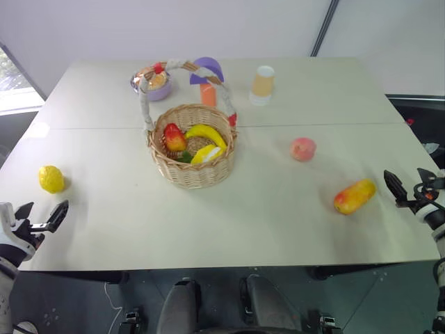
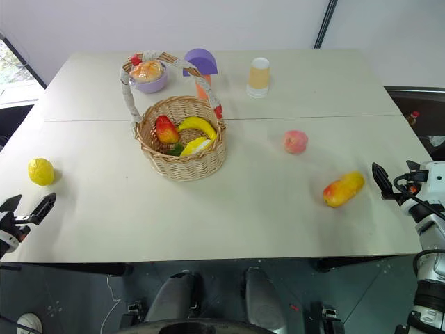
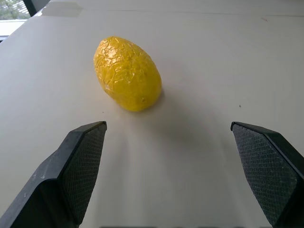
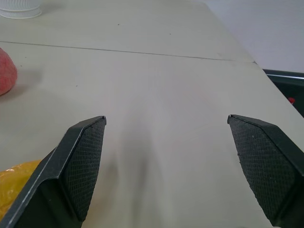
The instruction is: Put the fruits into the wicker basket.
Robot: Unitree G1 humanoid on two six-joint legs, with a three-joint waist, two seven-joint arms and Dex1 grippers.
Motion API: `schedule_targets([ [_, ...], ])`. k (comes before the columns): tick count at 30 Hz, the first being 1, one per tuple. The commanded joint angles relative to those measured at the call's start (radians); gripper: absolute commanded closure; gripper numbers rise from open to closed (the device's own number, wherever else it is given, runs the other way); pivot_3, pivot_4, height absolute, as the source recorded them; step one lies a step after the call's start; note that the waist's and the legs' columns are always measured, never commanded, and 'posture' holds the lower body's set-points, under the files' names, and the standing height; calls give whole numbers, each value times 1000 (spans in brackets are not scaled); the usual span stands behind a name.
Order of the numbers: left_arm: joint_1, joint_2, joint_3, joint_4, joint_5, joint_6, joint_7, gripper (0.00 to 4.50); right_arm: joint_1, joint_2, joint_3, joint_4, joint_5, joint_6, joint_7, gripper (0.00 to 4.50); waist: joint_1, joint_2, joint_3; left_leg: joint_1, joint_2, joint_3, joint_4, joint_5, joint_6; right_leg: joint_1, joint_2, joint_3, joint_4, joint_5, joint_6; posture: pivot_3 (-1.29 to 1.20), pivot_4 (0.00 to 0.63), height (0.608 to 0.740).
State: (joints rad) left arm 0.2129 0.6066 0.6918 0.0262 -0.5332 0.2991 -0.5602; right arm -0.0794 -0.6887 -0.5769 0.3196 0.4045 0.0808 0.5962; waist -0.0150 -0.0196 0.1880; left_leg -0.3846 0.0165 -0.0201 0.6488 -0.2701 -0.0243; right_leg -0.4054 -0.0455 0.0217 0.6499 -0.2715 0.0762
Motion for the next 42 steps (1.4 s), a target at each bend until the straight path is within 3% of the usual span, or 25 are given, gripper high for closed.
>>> schedule_targets([
  [1,-4,17,16,-25,0,-12,-4,0,0,-9,-10,-20,3,-19,3,207,0,0,0,0,0,0,0,0,0,0,0,0,0,0,0,0,150,740],
  [13,-17,14,22,-45,-9,-7,0,0,-19,-20,22,-108,15,-1,35,207,-2,0,0,0,0,0,0,0,0,0,0,0,0,0,0,0,150,740],
  [25,-104,21,41,-80,-51,63,98,0,-135,-79,241,-585,202,292,200,207,2,0,0,-1,1,-2,0,0,0,0,-1,-1,0,0,0,0,150,740],
  [31,-294,119,-19,-12,60,279,352,0,-315,-3,490,-793,252,418,195,207,-1,0,0,-1,1,-5,1,0,0,-1,0,-2,2,0,1,0,150,740],
  [37,-475,178,-53,61,83,544,479,0,-386,63,589,-841,244,437,195,207,3,-1,1,-6,-2,-6,0,0,0,-5,-1,-5,1,1,1,0,150,740],
  [42,-616,204,-138,142,107,670,477,0,-382,99,637,-866,238,435,197,207,4,-3,0,-7,-2,-7,1,0,0,-5,-1,-6,1,1,2,0,150,740],
])
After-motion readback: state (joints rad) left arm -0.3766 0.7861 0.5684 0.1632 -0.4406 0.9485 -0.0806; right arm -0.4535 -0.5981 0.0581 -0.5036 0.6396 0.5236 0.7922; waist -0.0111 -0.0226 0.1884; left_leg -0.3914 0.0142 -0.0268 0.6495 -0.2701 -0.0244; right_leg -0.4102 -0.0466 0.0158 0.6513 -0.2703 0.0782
